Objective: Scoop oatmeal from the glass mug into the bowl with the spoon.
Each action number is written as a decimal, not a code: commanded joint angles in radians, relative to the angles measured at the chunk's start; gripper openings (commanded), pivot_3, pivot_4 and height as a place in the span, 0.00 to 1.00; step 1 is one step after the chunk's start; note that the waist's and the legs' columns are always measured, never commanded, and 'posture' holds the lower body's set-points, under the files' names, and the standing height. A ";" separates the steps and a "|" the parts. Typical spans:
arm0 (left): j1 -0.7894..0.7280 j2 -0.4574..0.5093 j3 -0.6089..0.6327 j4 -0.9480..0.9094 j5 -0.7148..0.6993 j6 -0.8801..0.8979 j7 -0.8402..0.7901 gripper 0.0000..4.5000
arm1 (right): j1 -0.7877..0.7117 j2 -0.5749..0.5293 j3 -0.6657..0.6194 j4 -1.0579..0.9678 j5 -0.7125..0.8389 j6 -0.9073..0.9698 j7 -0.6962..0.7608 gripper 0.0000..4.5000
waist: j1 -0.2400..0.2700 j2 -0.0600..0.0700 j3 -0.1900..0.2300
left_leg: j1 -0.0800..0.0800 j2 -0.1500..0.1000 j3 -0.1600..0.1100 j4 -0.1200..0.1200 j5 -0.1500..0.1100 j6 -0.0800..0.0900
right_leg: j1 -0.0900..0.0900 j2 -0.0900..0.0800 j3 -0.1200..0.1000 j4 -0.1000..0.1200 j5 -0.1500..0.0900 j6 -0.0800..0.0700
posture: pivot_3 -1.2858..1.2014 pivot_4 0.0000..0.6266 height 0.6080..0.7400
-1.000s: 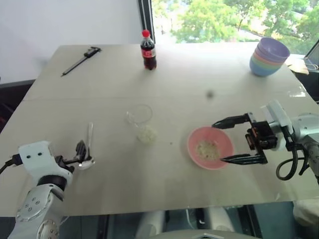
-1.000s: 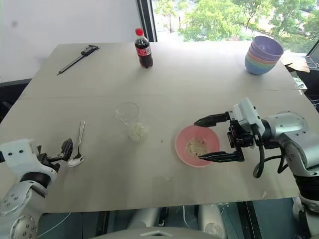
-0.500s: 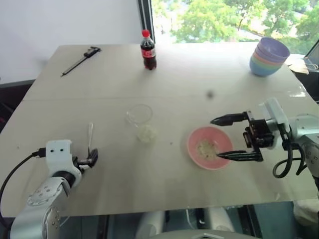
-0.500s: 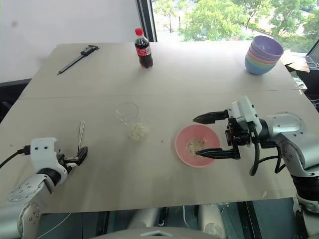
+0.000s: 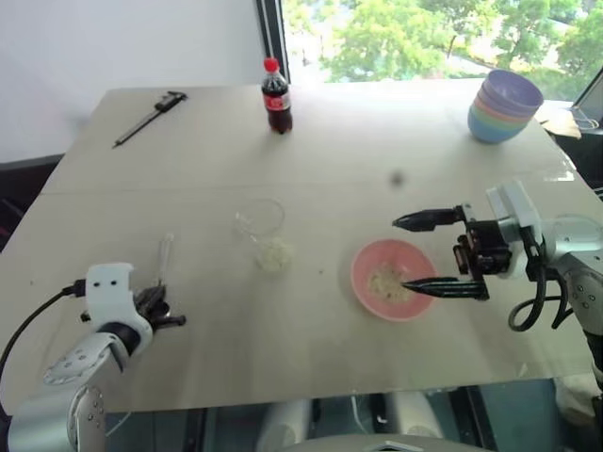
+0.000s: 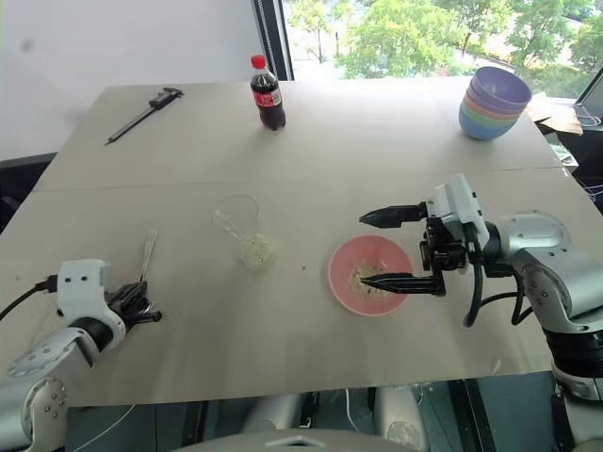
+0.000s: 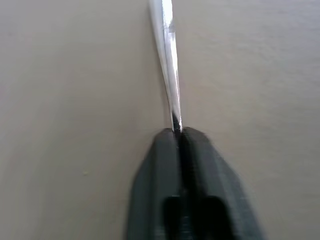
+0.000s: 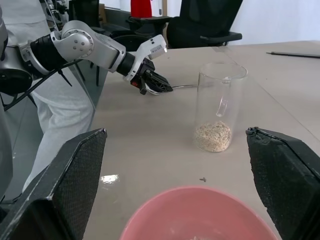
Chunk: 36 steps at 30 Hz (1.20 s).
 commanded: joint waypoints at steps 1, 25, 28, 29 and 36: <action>0.027 -0.014 0.018 0.044 0.012 0.032 0.014 0.00 | -0.031 0.004 -0.010 -0.026 0.021 0.006 -0.011 1.00 | 0.000 0.000 0.000 | 0.000 0.000 0.000 0.000 0.000 0.000 | 0.000 0.000 0.000 0.000 0.000 0.000 | 0.52 0.24 1.00; -0.436 0.146 0.056 -0.189 -0.179 -0.246 -0.061 0.00 | -0.256 0.158 -0.061 0.069 0.107 0.183 -0.312 1.00 | 0.003 -0.009 0.003 | -0.020 -0.005 -0.004 0.000 0.005 -0.008 | -0.018 -0.004 -0.001 0.002 0.001 0.001 | 0.52 0.24 1.00; -0.491 0.166 -0.059 -0.246 -0.242 -0.232 -0.115 0.00 | -0.318 0.205 -0.090 0.076 0.188 0.261 -0.409 1.00 | 0.002 -0.009 0.003 | -0.021 -0.005 -0.004 0.000 0.005 -0.008 | -0.019 -0.003 -0.001 0.001 0.001 0.001 | 0.52 0.24 1.00; -0.507 0.173 -0.090 -0.255 -0.258 -0.222 -0.123 0.00 | -0.335 0.219 -0.098 0.076 0.214 0.282 -0.436 1.00 | 0.002 -0.009 0.003 | -0.022 -0.005 -0.004 0.000 0.005 -0.008 | -0.020 -0.003 -0.001 0.001 0.001 0.001 | 0.52 0.24 1.00; -0.576 0.216 -0.258 -0.289 -0.350 -0.187 -0.196 0.00 | -0.451 0.308 -0.121 0.095 0.388 0.431 -0.626 1.00 | -0.007 -0.009 0.003 | -0.023 -0.005 -0.002 -0.001 0.005 -0.008 | -0.023 -0.002 -0.001 0.003 0.001 0.001 | 0.52 0.24 1.00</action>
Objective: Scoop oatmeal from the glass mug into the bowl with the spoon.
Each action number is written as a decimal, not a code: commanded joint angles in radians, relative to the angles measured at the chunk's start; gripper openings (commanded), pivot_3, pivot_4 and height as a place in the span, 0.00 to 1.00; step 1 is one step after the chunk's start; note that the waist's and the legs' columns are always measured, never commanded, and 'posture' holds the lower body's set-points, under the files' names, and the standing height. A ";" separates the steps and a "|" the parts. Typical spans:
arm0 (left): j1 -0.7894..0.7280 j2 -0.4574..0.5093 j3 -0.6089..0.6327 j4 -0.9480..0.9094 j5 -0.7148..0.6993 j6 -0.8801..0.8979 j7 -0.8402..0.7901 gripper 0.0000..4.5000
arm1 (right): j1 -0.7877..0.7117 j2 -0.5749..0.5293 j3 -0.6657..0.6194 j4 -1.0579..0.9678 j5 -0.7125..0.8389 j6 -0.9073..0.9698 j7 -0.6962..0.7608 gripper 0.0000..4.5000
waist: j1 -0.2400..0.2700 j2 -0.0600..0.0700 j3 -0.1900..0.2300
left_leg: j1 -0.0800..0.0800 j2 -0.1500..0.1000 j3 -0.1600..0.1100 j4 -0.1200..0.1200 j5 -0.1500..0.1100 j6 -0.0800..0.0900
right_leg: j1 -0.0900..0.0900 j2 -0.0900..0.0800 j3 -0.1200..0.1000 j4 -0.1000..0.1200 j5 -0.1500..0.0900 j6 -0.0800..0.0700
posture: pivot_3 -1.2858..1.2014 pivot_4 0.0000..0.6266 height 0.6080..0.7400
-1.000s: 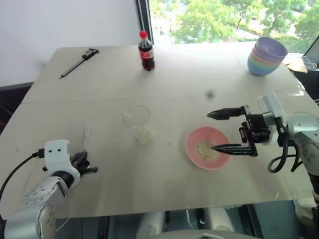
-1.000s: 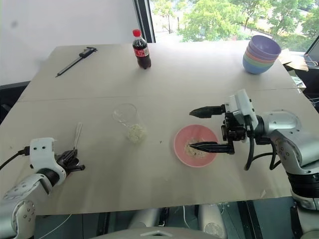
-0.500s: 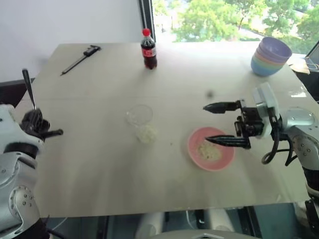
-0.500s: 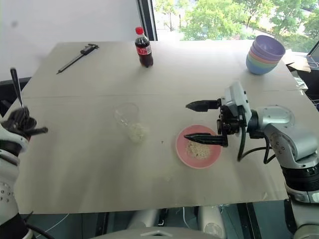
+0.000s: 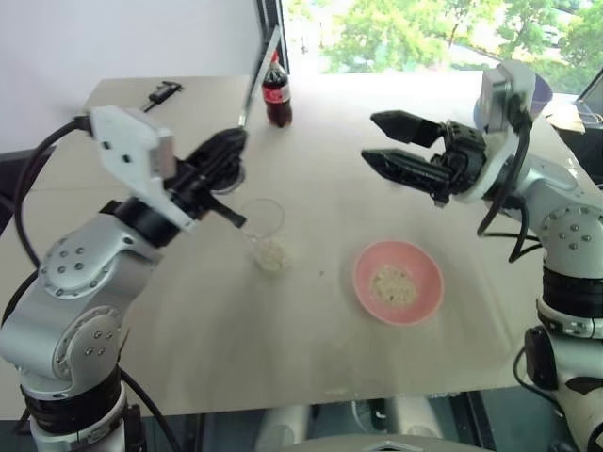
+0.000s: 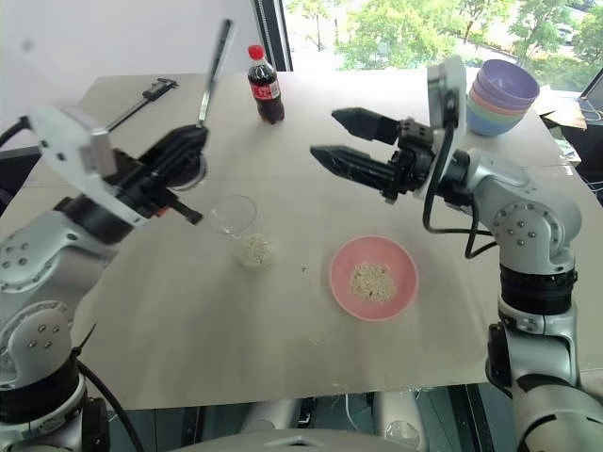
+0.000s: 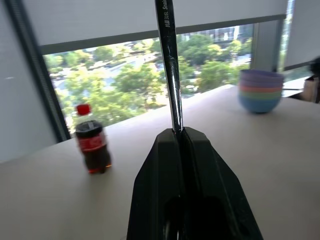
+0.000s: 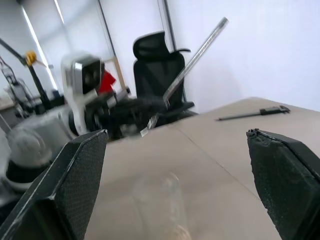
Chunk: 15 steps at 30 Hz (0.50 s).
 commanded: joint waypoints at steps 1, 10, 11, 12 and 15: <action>-0.024 0.032 -0.054 -0.038 -0.022 -0.002 -0.037 0.00 | -0.050 0.032 -0.031 0.001 0.097 0.057 -0.083 1.00 | -0.005 0.000 0.000 | 0.000 0.000 0.000 0.000 0.000 0.000 | 0.000 0.001 0.000 0.000 0.000 0.000 | 0.52 0.24 1.00; -0.007 0.082 -0.148 -0.030 0.041 -0.045 -0.118 0.00 | -0.153 0.144 -0.038 0.086 0.261 0.169 -0.372 1.00 | -0.019 0.000 0.000 | 0.001 0.000 0.003 0.002 0.000 0.000 | -0.002 0.006 0.003 0.007 0.000 0.000 | 0.52 0.24 1.00; -0.006 0.084 -0.153 -0.030 0.043 -0.046 -0.122 0.00 | -0.161 0.149 -0.035 0.094 0.270 0.178 -0.388 1.00 | -0.019 0.000 0.000 | 0.001 0.000 0.003 0.002 0.000 0.000 | -0.002 0.006 0.003 0.008 0.000 0.000 | 0.52 0.24 1.00; -0.005 0.084 -0.155 -0.030 0.046 -0.046 -0.125 0.00 | -0.166 0.151 -0.033 0.099 0.275 0.184 -0.399 1.00 | -0.019 0.000 0.000 | 0.001 0.000 0.003 0.002 0.000 0.000 | -0.003 0.007 0.003 0.008 0.000 0.000 | 0.52 0.24 1.00; -0.006 0.083 -0.158 -0.030 0.049 -0.041 -0.131 0.00 | -0.177 0.145 -0.021 0.101 0.271 0.196 -0.398 1.00 | -0.019 0.000 0.000 | 0.001 0.000 0.003 0.003 0.000 0.000 | -0.003 0.007 0.003 0.009 0.000 0.000 | 0.52 0.24 1.00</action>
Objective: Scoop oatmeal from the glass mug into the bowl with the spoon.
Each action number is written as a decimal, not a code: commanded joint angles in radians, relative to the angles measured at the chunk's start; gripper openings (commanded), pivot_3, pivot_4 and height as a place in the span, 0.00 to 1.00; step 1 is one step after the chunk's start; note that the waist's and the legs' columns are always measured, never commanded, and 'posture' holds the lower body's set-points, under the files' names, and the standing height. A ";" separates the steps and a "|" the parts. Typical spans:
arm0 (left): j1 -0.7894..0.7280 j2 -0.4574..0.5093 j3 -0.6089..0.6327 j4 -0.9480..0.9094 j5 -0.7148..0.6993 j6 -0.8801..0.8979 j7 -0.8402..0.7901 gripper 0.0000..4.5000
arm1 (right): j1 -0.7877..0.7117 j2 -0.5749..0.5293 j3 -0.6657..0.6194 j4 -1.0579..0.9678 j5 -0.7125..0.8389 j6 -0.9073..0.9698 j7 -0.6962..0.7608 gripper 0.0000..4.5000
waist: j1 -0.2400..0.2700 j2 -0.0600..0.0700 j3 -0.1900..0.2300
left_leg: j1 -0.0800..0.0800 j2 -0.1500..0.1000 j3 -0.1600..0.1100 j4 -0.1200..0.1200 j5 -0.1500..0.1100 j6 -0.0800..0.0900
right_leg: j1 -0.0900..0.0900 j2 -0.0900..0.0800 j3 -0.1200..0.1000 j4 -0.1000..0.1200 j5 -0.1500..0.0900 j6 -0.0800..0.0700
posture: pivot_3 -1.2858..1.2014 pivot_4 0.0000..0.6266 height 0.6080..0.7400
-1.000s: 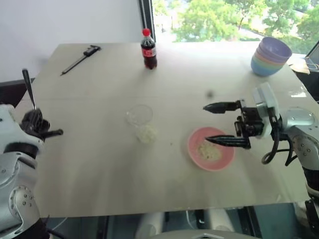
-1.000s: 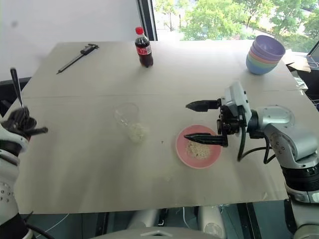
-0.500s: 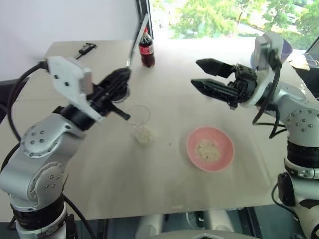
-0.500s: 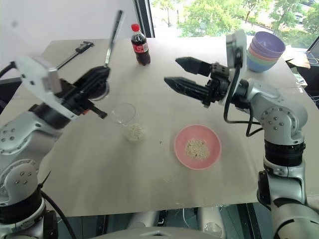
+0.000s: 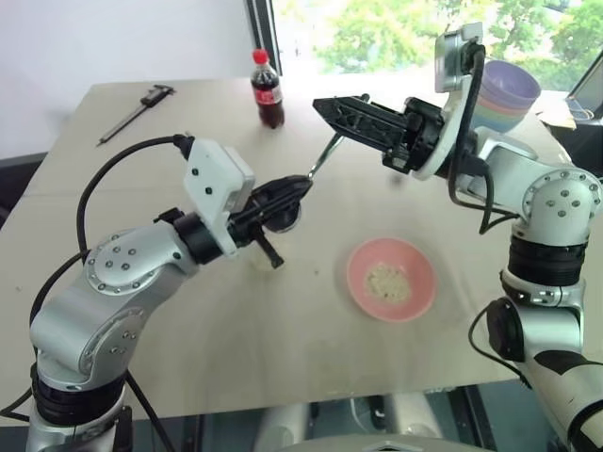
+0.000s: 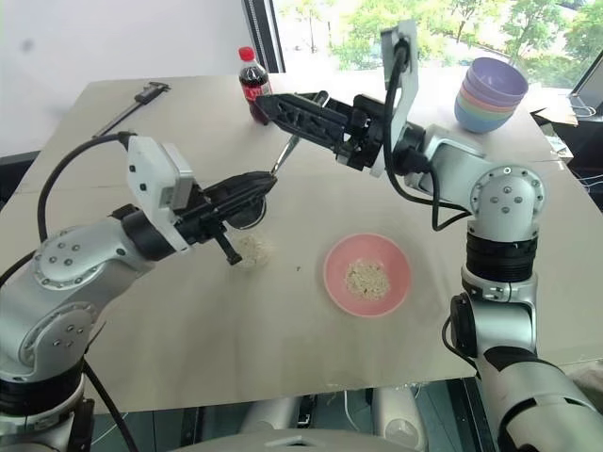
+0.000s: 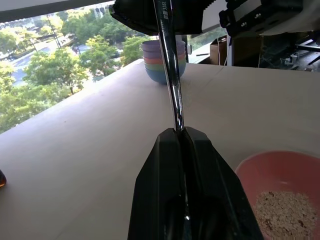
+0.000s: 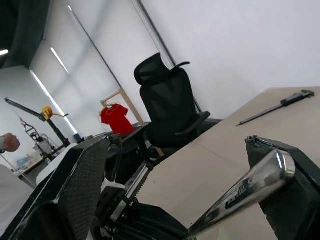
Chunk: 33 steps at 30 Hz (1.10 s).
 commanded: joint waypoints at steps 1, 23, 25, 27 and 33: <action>-0.007 0.013 -0.001 -0.032 0.010 -0.025 -0.012 0.00 | -0.041 -0.006 -0.003 -0.016 0.028 0.016 0.005 1.00 | 0.000 0.000 0.000 | 0.000 0.000 0.000 0.000 0.000 0.000 | 0.000 0.000 0.000 0.000 0.000 0.000 | 0.52 0.24 1.00; -0.007 -0.002 0.002 -0.006 0.038 0.001 0.014 0.00 | -0.039 -0.041 0.017 0.000 -0.039 0.047 0.031 0.01 | -0.001 0.000 0.000 | 0.000 0.000 0.000 0.004 0.000 0.000 | 0.000 0.001 0.001 0.004 0.000 0.000 | 0.52 0.24 1.00; -0.013 -0.006 0.007 -0.007 0.032 0.006 0.017 0.00 | -0.042 -0.041 0.019 0.006 -0.045 0.045 0.033 0.01 | -0.001 0.000 0.000 | 0.000 0.000 0.000 0.004 0.000 0.000 | 0.000 0.001 0.001 0.004 0.000 0.000 | 0.52 0.24 1.00; -0.018 -0.009 0.013 -0.005 0.031 0.003 0.019 0.00 | -0.045 -0.040 0.020 0.011 -0.051 0.044 0.036 0.01 | -0.001 0.000 0.000 | 0.000 0.000 0.000 0.004 0.000 0.000 | 0.000 0.001 0.001 0.004 0.000 0.000 | 0.52 0.24 1.00; -0.021 -0.006 0.032 -0.015 0.016 0.011 0.037 0.45 | -0.091 0.023 -0.048 0.094 0.032 0.044 -0.088 0.00 | -0.003 0.000 0.000 | 0.000 0.000 0.000 0.004 0.000 0.000 | 0.000 0.001 0.001 0.004 0.000 0.000 | 0.52 0.24 1.00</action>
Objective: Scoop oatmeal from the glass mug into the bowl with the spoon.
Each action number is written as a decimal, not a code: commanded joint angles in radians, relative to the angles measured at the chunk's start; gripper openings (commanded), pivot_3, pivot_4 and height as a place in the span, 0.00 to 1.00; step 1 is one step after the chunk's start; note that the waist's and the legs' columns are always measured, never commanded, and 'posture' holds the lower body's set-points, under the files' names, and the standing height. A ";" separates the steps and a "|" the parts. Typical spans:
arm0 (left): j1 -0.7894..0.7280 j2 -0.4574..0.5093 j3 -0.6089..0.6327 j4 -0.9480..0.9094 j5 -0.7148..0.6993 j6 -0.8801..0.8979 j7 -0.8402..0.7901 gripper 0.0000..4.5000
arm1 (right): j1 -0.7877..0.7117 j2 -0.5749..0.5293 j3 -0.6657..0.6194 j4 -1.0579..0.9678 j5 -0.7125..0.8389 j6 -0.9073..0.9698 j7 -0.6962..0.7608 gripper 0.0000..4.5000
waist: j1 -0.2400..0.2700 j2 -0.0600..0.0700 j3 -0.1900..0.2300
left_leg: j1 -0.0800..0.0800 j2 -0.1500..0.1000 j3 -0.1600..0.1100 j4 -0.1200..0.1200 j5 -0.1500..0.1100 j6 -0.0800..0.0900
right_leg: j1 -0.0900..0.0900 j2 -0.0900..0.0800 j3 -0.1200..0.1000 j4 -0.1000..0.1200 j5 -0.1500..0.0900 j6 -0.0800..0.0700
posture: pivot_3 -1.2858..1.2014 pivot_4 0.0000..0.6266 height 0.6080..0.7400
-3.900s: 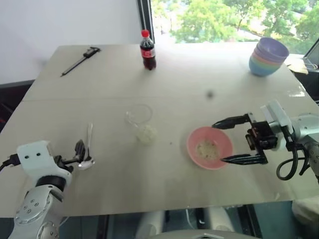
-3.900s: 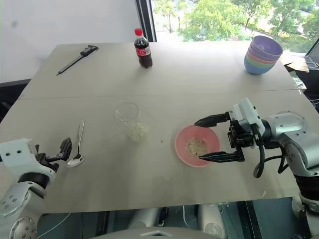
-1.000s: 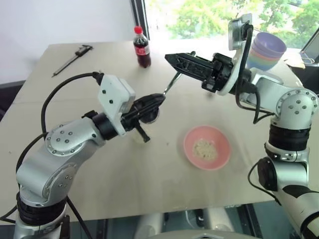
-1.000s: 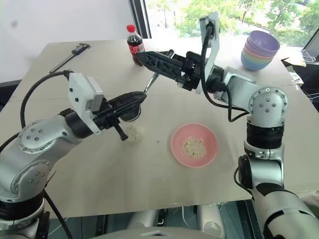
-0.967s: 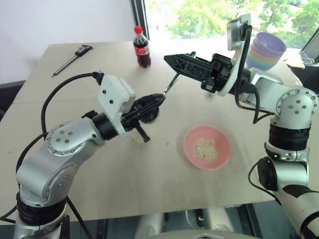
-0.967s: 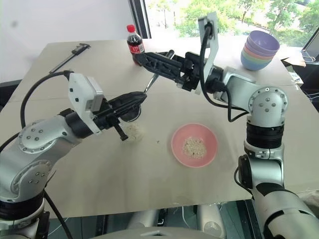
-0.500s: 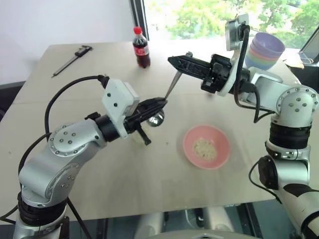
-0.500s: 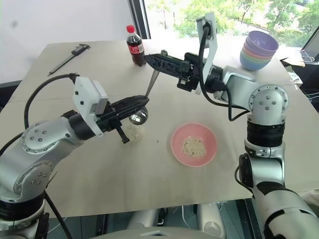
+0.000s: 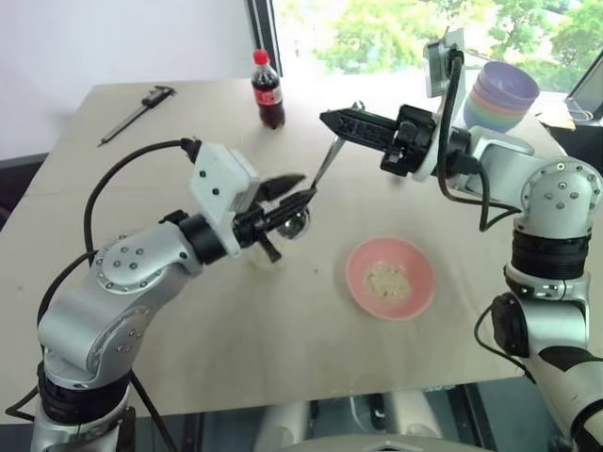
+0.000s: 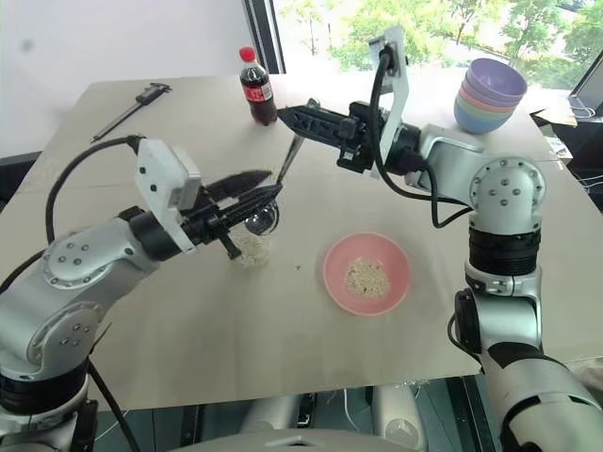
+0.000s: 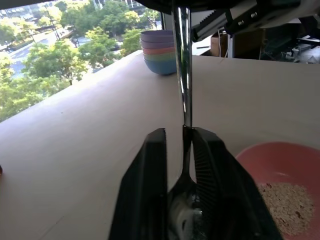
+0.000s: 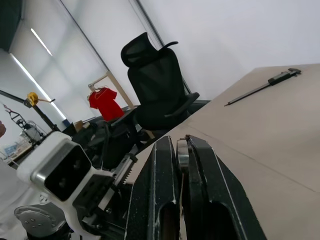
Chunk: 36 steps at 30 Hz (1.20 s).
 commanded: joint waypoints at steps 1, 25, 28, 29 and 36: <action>-0.006 0.006 0.047 -0.033 -0.015 -0.002 0.020 0.45 | -0.069 0.049 -0.079 0.049 0.090 -0.009 -0.116 0.00 | -0.003 0.000 0.000 | 0.000 0.000 0.001 0.000 0.000 0.000 | 0.000 0.000 0.001 0.000 0.000 0.000 | 0.52 0.24 1.00; 0.605 -0.338 0.310 0.186 0.367 -0.635 0.031 0.45 | -0.092 0.031 -0.302 0.267 0.128 -0.017 -0.618 0.00 | 0.004 0.002 -0.001 | -0.001 0.002 0.007 -0.001 -0.002 0.004 | -0.003 0.000 0.004 0.000 0.002 -0.002 | 0.52 0.24 1.00; 0.598 -0.332 0.261 0.253 0.383 -0.677 -0.005 0.45 | -0.084 0.033 -0.305 0.255 0.137 -0.022 -0.633 0.00 | 0.000 0.002 -0.001 | -0.001 0.003 0.007 -0.001 -0.002 0.004 | -0.003 0.001 0.004 0.000 0.002 -0.002 | 0.52 0.24 1.00; 0.597 -0.326 0.249 0.274 0.387 -0.686 -0.019 0.45 | -0.081 0.031 -0.303 0.247 0.134 -0.024 -0.634 0.00 | -0.001 0.002 -0.001 | -0.002 0.003 0.008 -0.001 -0.002 0.004 | -0.003 0.001 0.004 0.000 0.002 -0.002 | 0.52 0.24 1.00; 0.486 -0.292 0.201 0.434 0.427 -0.756 -0.044 0.45 | -0.049 0.028 -0.302 0.195 0.138 -0.034 -0.656 0.00 | -0.001 0.002 -0.001 | -0.002 0.005 0.007 -0.001 -0.002 0.005 | -0.005 0.002 0.004 0.001 0.002 -0.002 | 0.52 0.24 1.00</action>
